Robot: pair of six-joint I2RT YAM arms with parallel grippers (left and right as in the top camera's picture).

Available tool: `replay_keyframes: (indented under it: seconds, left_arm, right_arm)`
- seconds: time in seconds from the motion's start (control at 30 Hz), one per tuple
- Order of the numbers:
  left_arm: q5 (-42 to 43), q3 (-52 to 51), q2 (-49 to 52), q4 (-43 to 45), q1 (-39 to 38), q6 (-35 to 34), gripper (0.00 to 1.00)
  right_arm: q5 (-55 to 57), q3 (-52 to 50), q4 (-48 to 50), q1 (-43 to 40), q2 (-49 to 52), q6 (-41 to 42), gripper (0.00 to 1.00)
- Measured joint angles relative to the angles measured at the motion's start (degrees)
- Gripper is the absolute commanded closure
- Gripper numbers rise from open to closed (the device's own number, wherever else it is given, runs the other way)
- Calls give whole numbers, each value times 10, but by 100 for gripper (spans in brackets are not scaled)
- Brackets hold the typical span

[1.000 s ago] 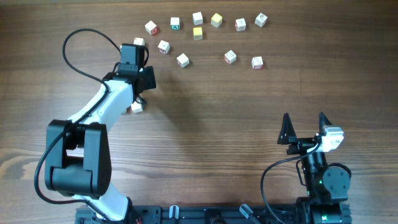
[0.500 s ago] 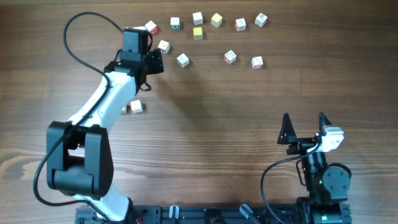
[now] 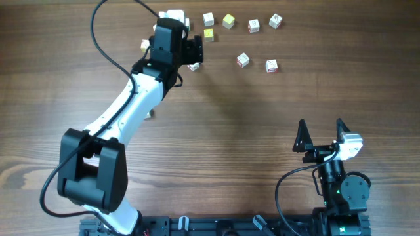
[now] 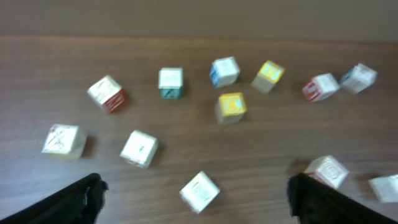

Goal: Form a horizontal line

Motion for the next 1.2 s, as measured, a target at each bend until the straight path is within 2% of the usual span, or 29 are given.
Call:
replay_keyframes:
  seconds: [0.2, 0.5, 0.7, 0.77, 0.87, 0.93, 1.07, 1.2]
  left_arm:
    - [20, 1, 22, 59, -8, -15, 0]
    - [24, 2, 119, 99, -8, -137, 0]
    - [24, 2, 181, 102, -8, -185, 1]
    - [24, 2, 193, 103, -8, -192, 10]
    - [24, 3, 197, 107, -8, -203, 34]
    - [25, 4, 201, 107, -8, -203, 43]
    - [23, 5, 204, 101, -8, -206, 57]
    - [23, 6, 204, 91, -8, -207, 64]
  right_arm:
    - [0, 0, 0, 0, 0, 0, 0]
    - [0, 0, 0, 0, 0, 0, 0]
    - [0, 0, 0, 0, 0, 0, 0]
    - [0, 0, 0, 0, 0, 0, 0]
    - [0, 0, 0, 0, 0, 0, 0]
    - [0, 0, 0, 0, 0, 0, 0]
    - [0, 0, 0, 0, 0, 0, 0]
    - [0, 0, 0, 0, 0, 0, 0]
